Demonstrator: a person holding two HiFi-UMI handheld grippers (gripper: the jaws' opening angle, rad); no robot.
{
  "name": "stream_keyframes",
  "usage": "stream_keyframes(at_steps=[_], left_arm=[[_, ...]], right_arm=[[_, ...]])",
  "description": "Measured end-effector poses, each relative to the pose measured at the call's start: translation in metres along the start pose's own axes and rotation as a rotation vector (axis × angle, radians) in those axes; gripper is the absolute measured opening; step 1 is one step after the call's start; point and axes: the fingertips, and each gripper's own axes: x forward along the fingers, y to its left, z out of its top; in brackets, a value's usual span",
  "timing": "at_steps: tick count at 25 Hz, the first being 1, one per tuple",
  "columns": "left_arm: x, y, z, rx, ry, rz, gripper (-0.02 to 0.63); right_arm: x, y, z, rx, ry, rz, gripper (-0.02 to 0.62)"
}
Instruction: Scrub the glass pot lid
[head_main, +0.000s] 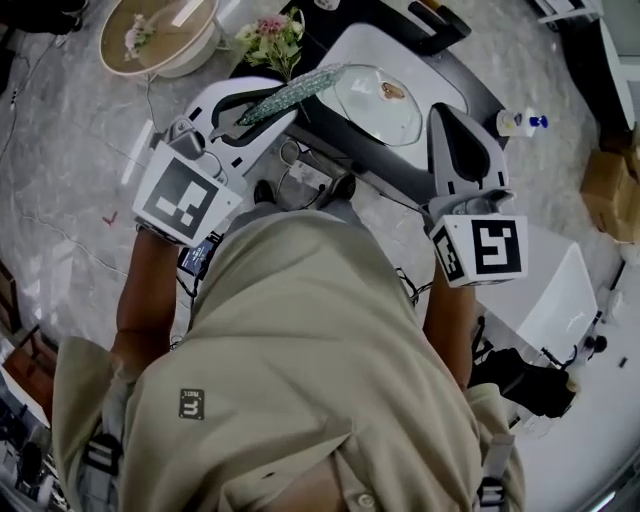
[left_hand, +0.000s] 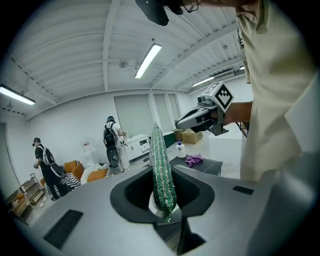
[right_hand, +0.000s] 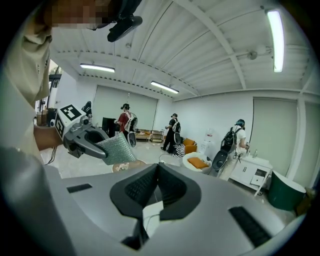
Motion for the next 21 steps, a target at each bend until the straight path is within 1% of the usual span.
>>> stream_keyframes(at_steps=[5,12,16,21], left_arm=[[-0.003,-0.012,0.003,0.001,-0.013,-0.021,0.094],[-0.013,-0.028,0.003,0.036,-0.037,-0.054,0.095],[-0.011,-0.034,0.004,0.034,-0.03,-0.071,0.095],[-0.008,-0.047,0.006,0.034,-0.032,-0.087,0.095]], right_arm=[[-0.011,0.002,0.001,0.01,-0.004,-0.025,0.025],[-0.026,0.014,0.001,0.009,-0.012,-0.052,0.025],[-0.032,0.012,-0.003,0.023,-0.005,-0.065,0.025],[-0.04,0.013,-0.009,0.025,0.006,-0.055,0.025]])
